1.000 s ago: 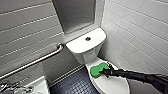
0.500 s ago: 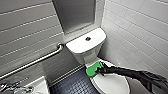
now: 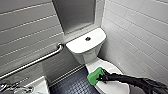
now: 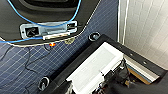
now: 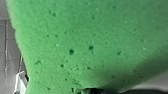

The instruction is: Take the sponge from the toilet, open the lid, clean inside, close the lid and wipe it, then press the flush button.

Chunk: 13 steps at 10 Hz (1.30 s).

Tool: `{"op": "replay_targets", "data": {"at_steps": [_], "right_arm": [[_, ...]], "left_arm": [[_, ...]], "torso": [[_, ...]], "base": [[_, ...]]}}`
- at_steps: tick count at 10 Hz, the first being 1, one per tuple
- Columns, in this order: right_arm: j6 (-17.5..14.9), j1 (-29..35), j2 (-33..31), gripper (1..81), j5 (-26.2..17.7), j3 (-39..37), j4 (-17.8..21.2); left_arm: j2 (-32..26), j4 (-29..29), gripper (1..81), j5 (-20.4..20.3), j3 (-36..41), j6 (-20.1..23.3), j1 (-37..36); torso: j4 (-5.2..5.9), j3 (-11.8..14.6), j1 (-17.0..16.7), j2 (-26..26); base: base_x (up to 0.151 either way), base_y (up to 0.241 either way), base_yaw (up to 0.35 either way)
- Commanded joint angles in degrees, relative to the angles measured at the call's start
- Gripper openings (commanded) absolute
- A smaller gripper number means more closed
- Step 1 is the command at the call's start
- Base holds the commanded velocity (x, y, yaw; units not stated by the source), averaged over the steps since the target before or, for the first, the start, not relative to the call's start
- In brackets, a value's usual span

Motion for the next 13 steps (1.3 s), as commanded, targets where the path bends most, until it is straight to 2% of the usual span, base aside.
{"op": "replay_targets", "data": {"at_steps": [1,3,6,8,10,13], "right_arm": [[0.1,2.2,-8.5,1.0,-2.7,10.7,-0.2],[0.1,0.3,-14.3,1.0,0.4,17.8,-0.1],[0.0,-5.9,-18.7,1.0,3.7,20.1,-0.1],[0.1,-8.2,-25.1,1.0,5.9,26.4,-0.1],[0.1,-10.4,-33.1,1.0,9.8,35.1,-0.1],[0.1,-17.6,-38.7,1.0,15.2,39.0,-0.1]], "left_arm": [[-0.1,-0.5,81.1,5.8,1.4,0.2,3.0],[0.0,-0.2,81.1,5.8,1.4,0.2,3.0],[-0.9,-0.1,81.1,5.8,2.1,0.2,3.0],[-0.4,0.0,81.1,5.8,2.1,0.3,2.9],[-0.1,0.0,81.1,5.8,2.1,1.0,3.0],[-0.4,0.0,81.1,5.8,2.1,1.4,3.1]], "torso": [[0.00,0.0,0.0,0.0],[0.00,0.0,0.0,0.0],[0.00,0.0,0.0,0.0],[0.00,0.0,0.0,0.0],[0.00,0.0,0.0,0.0],[0.00,0.0,0.0,0.0]], "base": [[0.000,0.000,0.000],[0.000,0.000,0.000],[0.000,0.000,0.000],[0.000,0.000,0.000],[0.000,0.000,0.000],[0.000,0.000,0.000]]}}
